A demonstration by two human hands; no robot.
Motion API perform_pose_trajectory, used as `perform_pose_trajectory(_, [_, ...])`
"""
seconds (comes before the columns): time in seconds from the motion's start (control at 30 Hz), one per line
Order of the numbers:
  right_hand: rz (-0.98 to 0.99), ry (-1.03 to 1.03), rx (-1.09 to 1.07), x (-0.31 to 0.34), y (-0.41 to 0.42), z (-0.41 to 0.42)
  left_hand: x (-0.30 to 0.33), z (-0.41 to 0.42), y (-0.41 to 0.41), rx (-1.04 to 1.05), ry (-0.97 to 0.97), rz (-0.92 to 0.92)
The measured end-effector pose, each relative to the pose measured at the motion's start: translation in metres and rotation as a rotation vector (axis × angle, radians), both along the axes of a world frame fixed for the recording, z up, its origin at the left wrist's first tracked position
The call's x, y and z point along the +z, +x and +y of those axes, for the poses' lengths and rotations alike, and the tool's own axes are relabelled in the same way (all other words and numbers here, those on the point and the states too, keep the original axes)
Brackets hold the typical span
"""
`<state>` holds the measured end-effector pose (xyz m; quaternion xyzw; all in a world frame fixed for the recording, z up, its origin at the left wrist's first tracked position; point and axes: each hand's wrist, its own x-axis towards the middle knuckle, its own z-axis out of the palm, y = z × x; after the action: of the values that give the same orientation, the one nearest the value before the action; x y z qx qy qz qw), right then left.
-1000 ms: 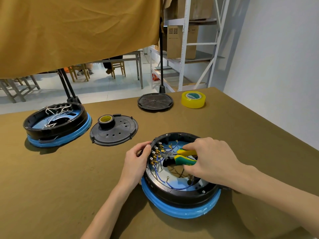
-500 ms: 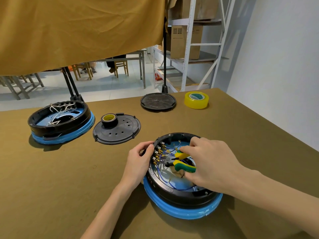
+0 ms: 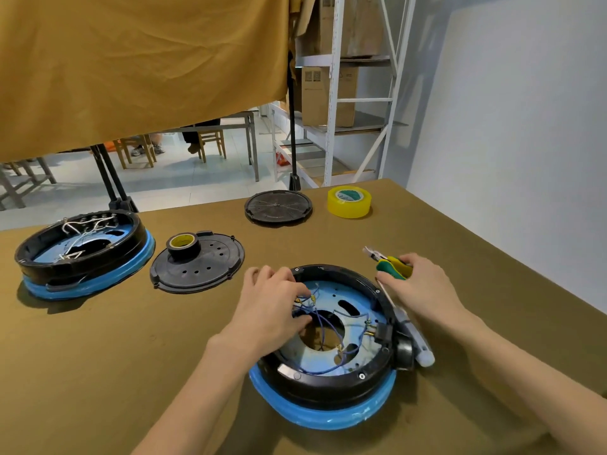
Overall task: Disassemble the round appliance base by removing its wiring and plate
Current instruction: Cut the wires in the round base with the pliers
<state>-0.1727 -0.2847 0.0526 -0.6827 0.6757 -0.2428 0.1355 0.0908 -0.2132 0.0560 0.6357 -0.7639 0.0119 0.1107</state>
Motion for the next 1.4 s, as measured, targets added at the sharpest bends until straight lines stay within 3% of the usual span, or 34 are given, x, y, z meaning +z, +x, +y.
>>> perform_pose_trajectory(0.13, [0.301,0.054,-0.06,-0.023,-0.007,-0.017,-0.004,-0.003,0.0,0.003,-0.044,0.104])
perform_pose_trajectory(0.33, [0.305,0.077,0.003,-0.021,-0.008,-0.019,-0.003,0.006,0.004,-0.035,-0.145,0.389])
perform_pose_trajectory(0.4, [0.13,-0.111,0.075,-0.007,0.0,-0.009,0.002,0.006,0.003,-0.055,-0.206,0.474])
perform_pose_trajectory(0.47, [-0.221,-0.283,0.217,0.014,0.015,0.007,0.007,0.003,-0.002,-0.062,-0.238,0.576])
perform_pose_trajectory(0.53, [-0.424,-0.175,0.431,0.033,0.032,0.019,0.011,-0.001,-0.01,-0.077,-0.235,0.656])
perform_pose_trajectory(0.6, [-0.443,0.011,0.57,0.041,0.047,0.026,0.012,-0.005,-0.019,-0.095,-0.238,0.718])
perform_pose_trajectory(0.67, [-0.535,0.066,0.594,0.042,0.052,0.028,0.011,-0.008,-0.024,-0.097,-0.268,0.763])
perform_pose_trajectory(0.77, [-0.654,0.095,0.525,0.04,0.04,0.025,0.007,-0.007,-0.029,-0.093,-0.242,0.805])
perform_pose_trajectory(0.87, [-0.657,0.101,0.4,0.033,0.011,0.016,0.0,-0.003,-0.031,-0.096,-0.163,0.69])
perform_pose_trajectory(1.03, [-0.452,0.044,0.0,0.0,-0.053,-0.013,-0.007,-0.004,-0.013,0.089,-0.113,0.351])
perform_pose_trajectory(1.1, [-0.314,0.09,-0.057,-0.013,-0.065,-0.02,-0.009,-0.004,-0.005,0.117,-0.101,0.341])
perform_pose_trajectory(1.2, [-0.04,0.16,-0.094,-0.026,-0.07,-0.023,-0.012,-0.005,0.006,0.07,-0.082,0.515])
perform_pose_trajectory(1.3, [0.306,-0.01,-0.124,-0.017,-0.059,-0.017,-0.018,-0.005,0.015,0.087,-0.078,0.742])
perform_pose_trajectory(1.4, [0.177,-0.249,0.048,0.001,-0.02,-0.006,-0.025,-0.003,0.018,0.168,-0.08,0.986])
